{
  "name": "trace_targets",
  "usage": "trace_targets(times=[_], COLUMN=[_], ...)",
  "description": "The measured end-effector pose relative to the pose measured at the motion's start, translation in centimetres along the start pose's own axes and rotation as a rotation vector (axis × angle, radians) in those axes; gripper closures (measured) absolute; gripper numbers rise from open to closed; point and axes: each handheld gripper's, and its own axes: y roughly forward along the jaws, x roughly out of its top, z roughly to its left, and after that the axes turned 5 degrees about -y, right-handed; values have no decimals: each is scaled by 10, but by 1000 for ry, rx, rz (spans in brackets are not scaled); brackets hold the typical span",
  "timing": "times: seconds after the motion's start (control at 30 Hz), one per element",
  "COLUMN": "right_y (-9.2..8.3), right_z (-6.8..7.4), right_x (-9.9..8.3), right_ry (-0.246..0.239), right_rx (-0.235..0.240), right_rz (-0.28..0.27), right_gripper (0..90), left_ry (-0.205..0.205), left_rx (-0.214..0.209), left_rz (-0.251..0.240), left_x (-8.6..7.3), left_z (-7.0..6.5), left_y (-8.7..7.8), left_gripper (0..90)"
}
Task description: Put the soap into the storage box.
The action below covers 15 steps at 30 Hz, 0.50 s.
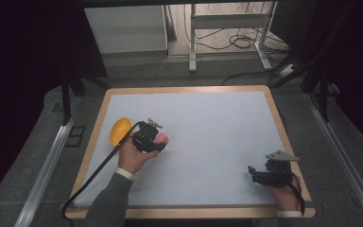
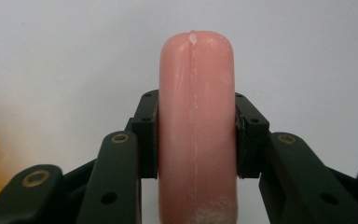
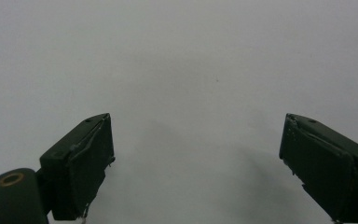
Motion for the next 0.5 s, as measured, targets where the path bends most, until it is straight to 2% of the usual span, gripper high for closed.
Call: trace_targets(times=[0.3, 0.5], right_y=[0, 0], right_z=[0, -1], right_x=[0, -1], right_ry=[1, 5], right_rx=[-2, -3], right_rz=[0, -1], right_gripper=[96, 96], left_ry=[-26, -46], left_rx=[15, 19], left_rz=[-20, -15], left_x=[0, -2], left_z=[11, 21], left_y=[-9, -11], left_gripper=[604, 604])
